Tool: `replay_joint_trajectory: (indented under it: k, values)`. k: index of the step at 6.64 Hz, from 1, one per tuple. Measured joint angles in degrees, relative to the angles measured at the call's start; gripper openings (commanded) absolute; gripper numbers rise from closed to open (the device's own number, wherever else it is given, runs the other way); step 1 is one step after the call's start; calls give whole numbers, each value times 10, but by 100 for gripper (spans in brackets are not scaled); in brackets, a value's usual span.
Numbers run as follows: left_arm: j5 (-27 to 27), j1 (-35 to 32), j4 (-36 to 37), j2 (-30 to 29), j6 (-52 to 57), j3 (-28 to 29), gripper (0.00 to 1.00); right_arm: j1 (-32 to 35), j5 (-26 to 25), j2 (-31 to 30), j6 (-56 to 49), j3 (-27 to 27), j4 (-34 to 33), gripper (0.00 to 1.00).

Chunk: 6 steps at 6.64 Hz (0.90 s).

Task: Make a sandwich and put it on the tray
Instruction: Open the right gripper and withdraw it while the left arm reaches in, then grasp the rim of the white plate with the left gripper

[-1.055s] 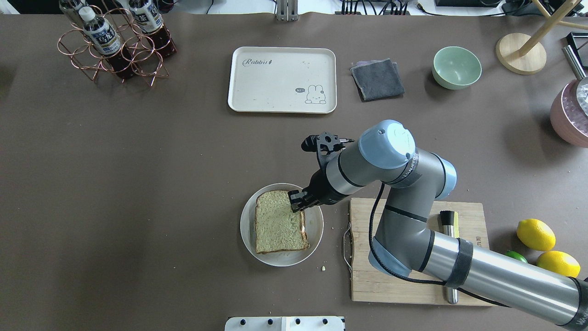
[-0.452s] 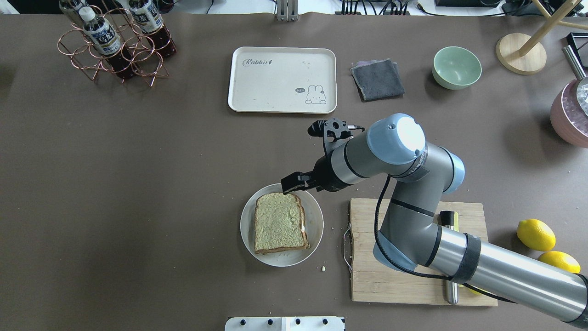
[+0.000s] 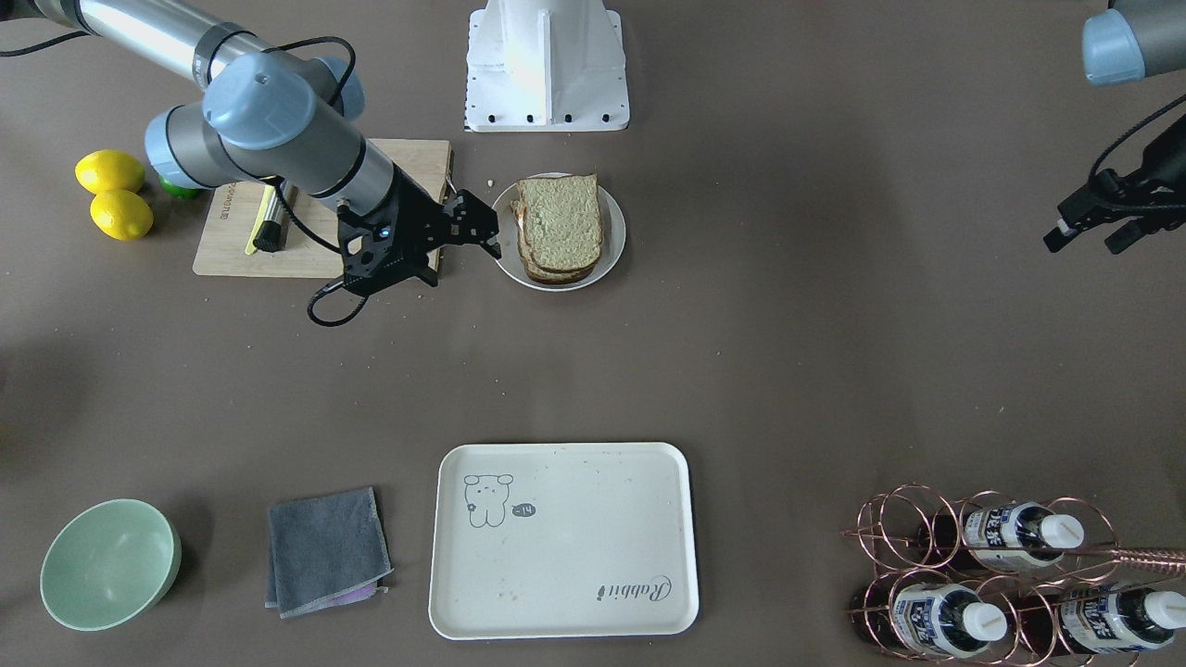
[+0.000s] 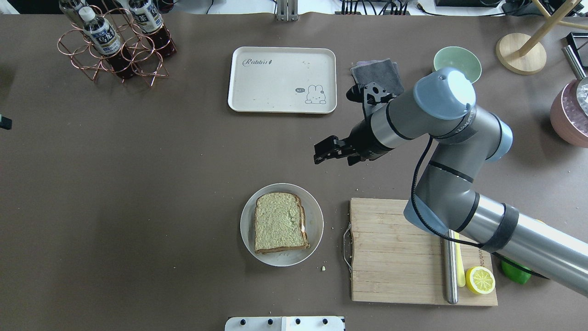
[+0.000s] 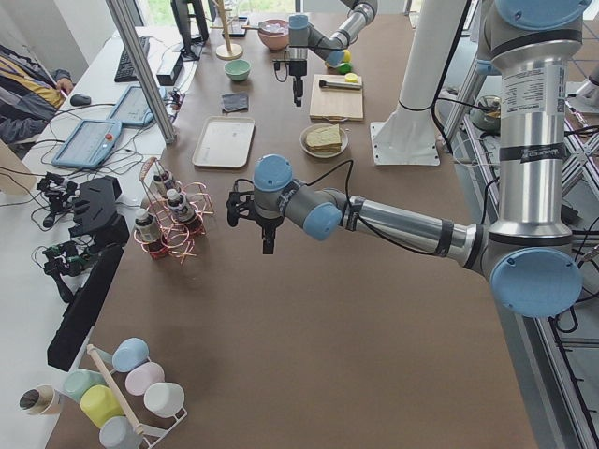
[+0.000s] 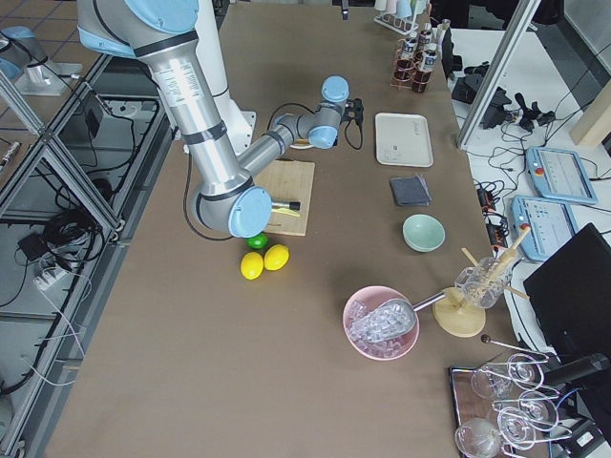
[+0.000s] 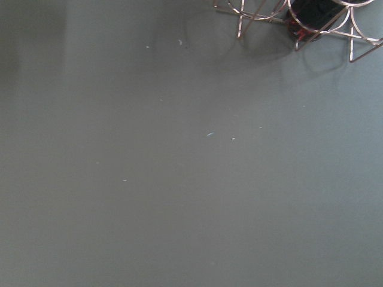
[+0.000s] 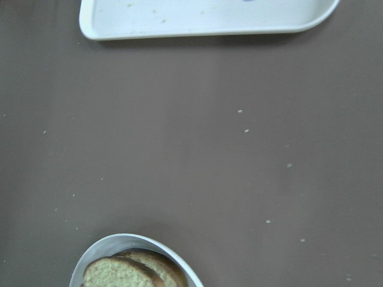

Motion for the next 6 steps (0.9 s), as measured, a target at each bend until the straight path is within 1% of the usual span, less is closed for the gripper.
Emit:
replay_joint_trajectory:
  k: [1, 2, 3, 4, 5, 6]
  values:
    - [31, 56, -13, -8, -79, -23, 98, 37, 28, -18, -4, 16, -29, 99]
    - [64, 115, -16, -25, -148, -38, 97, 66, 43, -41, -17, 25, -45, 99]
    - [99, 175, -11, -56, -204, -41, 96, 95, 56, -70, -53, 29, -52, 99]
    - [133, 229, 3, -91, -245, -39, 91, 126, 67, -109, -113, 29, -54, 99]
    - [159, 277, 18, -128, -279, -34, 82, 159, 73, -150, -189, 27, -59, 99]
    - [191, 327, 23, -173, -318, -14, 79, 195, 75, -184, -270, 26, -82, 99]
